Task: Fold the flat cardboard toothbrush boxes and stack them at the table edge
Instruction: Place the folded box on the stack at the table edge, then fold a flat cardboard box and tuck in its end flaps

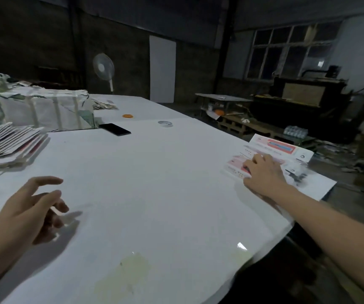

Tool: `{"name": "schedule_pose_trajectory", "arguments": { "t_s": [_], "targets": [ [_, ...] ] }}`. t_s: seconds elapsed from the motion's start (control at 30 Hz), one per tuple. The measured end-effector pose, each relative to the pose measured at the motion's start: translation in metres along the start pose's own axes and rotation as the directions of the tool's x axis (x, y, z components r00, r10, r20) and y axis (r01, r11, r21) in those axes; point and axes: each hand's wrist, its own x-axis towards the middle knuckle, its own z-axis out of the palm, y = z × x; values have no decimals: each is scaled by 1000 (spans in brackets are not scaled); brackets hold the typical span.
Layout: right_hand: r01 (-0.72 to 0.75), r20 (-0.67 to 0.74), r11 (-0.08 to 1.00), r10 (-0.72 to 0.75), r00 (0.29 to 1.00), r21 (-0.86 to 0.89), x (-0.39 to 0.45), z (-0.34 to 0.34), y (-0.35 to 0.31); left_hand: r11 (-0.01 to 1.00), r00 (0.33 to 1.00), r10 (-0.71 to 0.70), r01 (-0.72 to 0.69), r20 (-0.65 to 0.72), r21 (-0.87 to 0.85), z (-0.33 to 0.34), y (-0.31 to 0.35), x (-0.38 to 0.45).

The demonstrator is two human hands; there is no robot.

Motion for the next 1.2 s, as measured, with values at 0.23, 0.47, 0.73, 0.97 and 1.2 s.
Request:
{"name": "schedule_pose_trajectory", "arguments": {
  "t_s": [0.23,0.47,0.73,0.97,1.2],
  "targets": [
    [-66,-48,997,64,997,-28,17,1,-13,997,997,76,-77,-11,-11,24,26,-10],
    [263,-136,835,-225,965,484,-5,-51,-148,995,995,98,-98,4,-19,36,46,-26],
    [444,-219,401,-494,842,801,-65,-102,-322,762,942,322,-199,-93,616,28,51,-31],
    [540,-345,306,-507,790,784,-78,-89,-372,14,893,447,48,-49,999,-9,80,-26],
    [558,-376,244,-524,764,793,-75,-85,-372,-52,925,234,320,-300,946,-49,79,-15]
  ]
}}
